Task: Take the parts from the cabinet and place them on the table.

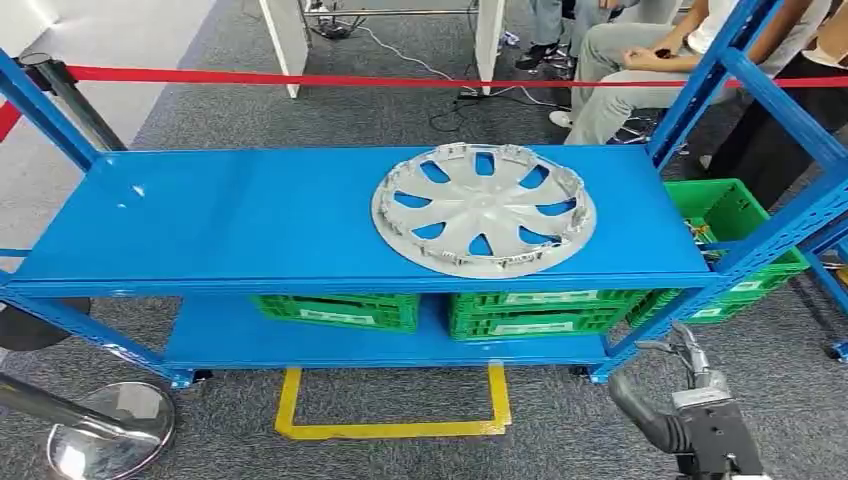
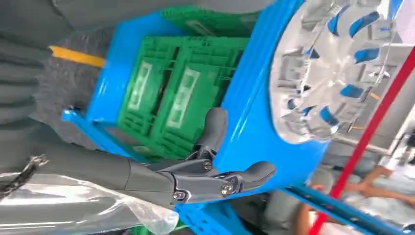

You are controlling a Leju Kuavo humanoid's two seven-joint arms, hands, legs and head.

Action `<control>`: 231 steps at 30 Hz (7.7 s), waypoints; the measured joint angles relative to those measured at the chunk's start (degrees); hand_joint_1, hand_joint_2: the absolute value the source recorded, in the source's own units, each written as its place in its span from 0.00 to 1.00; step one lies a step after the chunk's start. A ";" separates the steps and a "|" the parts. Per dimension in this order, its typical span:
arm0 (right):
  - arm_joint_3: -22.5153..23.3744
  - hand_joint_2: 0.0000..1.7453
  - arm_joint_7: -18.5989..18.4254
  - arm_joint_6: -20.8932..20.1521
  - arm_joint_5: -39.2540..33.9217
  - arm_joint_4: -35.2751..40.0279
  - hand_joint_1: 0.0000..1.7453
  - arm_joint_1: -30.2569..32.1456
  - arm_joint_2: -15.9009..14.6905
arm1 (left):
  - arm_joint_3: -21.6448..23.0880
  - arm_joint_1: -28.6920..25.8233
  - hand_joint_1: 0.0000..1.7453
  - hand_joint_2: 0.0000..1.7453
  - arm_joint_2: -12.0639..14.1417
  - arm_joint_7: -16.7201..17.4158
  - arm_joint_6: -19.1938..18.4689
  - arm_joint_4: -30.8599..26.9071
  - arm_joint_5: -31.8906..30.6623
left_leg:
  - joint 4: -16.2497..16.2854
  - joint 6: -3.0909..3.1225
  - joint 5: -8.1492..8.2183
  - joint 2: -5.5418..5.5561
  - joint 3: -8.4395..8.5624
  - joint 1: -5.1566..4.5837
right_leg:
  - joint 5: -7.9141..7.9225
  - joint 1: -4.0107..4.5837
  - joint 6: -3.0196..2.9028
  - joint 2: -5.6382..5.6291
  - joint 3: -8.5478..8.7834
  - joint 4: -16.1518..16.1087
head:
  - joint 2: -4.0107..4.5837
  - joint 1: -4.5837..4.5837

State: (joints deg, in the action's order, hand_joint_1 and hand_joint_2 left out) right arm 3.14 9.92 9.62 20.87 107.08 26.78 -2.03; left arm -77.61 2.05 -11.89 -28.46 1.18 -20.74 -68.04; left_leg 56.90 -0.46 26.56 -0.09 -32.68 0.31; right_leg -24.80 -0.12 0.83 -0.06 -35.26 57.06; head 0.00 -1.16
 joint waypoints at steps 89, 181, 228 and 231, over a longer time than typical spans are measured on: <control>-34.05 1.00 -16.48 18.34 59.34 -8.39 0.00 -19.99 -15.83 | 5.09 2.68 0.00 0.00 3.89 -3.15 2.21 7.93 -5.33 | 0.00 0.07 -0.17 0.00 0.02 0.00 | 0.13 0.02 0.06 -0.01 0.01 0.01 | 0.00 0.00; -42.42 1.00 -13.46 9.90 51.32 -15.10 0.00 -39.80 -9.30 | 8.63 4.61 0.00 0.00 5.77 2.52 -2.08 9.31 -6.65 | 0.02 0.01 -0.36 0.02 -0.01 0.02 | 0.28 0.03 0.02 0.04 -0.07 0.03 | 0.00 0.00; -47.71 1.00 -14.56 13.81 47.89 -28.81 0.00 -45.63 -5.10 | 19.23 -9.01 0.00 0.00 29.20 3.63 -29.81 19.71 -15.19 | 0.01 -0.20 -0.45 0.05 -0.27 0.24 | 0.33 0.25 -0.22 0.05 -0.34 0.06 | 0.00 -0.02; -47.71 1.00 -14.56 13.81 47.89 -28.83 0.00 -45.64 -5.10 | 19.26 -9.02 0.00 0.00 29.20 3.63 -29.81 19.73 -15.19 | 0.01 -0.20 -0.45 0.05 -0.27 0.24 | 0.33 0.25 -0.22 0.05 -0.34 0.06 | 0.00 -0.02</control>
State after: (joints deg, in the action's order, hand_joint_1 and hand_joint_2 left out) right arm -44.57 -4.63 23.43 68.76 78.25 -18.86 -7.13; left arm -58.36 -6.96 17.31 -24.83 -28.63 -1.01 -83.23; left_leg 56.91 -0.66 26.10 -0.04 -32.95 0.55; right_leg -24.47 0.13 0.60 0.00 -35.59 57.12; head 0.00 -1.18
